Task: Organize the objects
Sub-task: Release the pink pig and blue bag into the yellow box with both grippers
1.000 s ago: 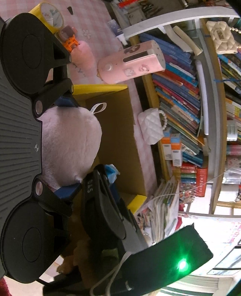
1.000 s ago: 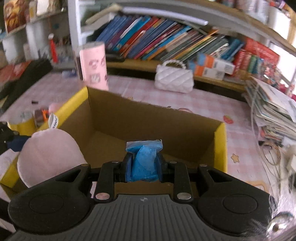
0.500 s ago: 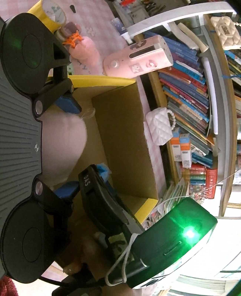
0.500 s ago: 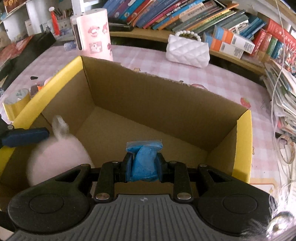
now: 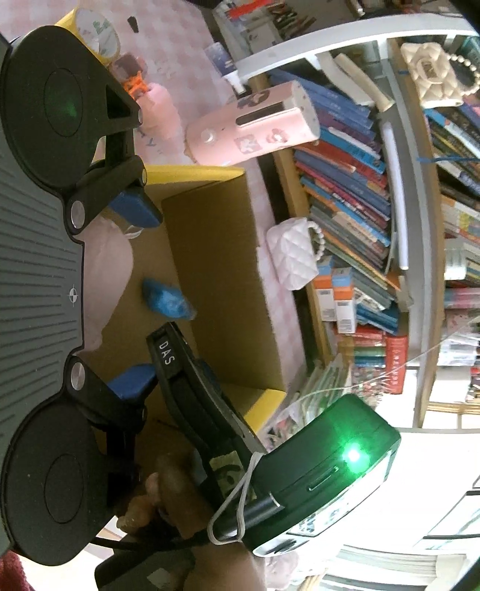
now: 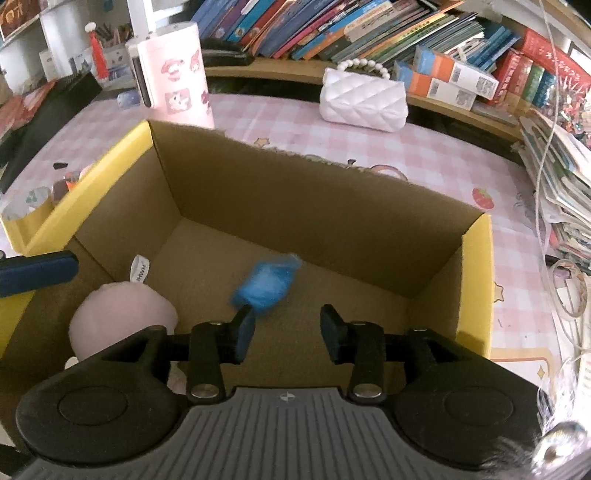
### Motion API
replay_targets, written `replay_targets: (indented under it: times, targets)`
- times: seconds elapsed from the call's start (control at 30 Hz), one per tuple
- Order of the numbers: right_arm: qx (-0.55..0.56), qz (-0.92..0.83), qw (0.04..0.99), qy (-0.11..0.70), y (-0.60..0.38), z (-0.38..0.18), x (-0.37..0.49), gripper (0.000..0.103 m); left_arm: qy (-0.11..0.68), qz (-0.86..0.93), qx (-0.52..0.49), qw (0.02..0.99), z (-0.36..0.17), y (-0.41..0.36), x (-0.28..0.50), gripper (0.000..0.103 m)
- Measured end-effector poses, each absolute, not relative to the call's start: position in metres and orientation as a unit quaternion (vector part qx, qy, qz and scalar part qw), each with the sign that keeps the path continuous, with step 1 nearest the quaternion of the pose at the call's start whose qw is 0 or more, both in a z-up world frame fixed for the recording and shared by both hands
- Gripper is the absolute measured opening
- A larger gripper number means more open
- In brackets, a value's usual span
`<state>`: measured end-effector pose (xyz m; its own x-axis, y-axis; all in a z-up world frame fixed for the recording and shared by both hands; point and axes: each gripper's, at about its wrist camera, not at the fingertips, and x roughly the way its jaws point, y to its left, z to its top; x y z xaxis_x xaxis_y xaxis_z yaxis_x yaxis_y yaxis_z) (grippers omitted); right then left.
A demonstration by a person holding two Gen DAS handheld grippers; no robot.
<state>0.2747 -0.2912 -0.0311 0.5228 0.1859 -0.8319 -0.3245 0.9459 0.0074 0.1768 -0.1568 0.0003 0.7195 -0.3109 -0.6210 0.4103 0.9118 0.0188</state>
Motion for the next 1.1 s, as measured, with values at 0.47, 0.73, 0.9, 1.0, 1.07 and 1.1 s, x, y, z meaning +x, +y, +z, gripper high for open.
replay_targets:
  times: [0.47, 0.73, 0.9, 1.0, 1.07, 1.1]
  targets:
    - [-0.035, 0.1, 0.932, 0.348, -0.302, 0.024, 0.206, 0.068, 0.248, -0.209, 0.055, 0.944, 0.039, -0.134, 0.126, 0.094]
    - [-0.015, 0.032, 0.952, 0.305, -0.309, 0.039, 0.162, 0.07, 0.237, -0.216, 0.038, 0.946, 0.043, -0.115, 0.106, 0.094]
    - [0.003, -0.012, 0.959, 0.284, -0.312, 0.043, 0.128, 0.071, 0.235, -0.213, 0.018, 0.948, 0.042, -0.097, 0.092, 0.094]
    - [0.007, -0.041, 0.963, 0.268, -0.308, 0.043, 0.107, 0.072, 0.235, -0.208, 0.01, 0.949, 0.041, -0.085, 0.083, 0.095]
    - [0.011, -0.059, 0.963, 0.261, -0.304, 0.042, 0.094, 0.072, 0.237, -0.205, 0.008, 0.95, 0.039, -0.077, 0.077, 0.095]
    - [0.013, -0.066, 0.963, 0.26, -0.301, 0.04, 0.088, 0.072, 0.24, -0.203, 0.007, 0.949, 0.037, -0.072, 0.073, 0.095]
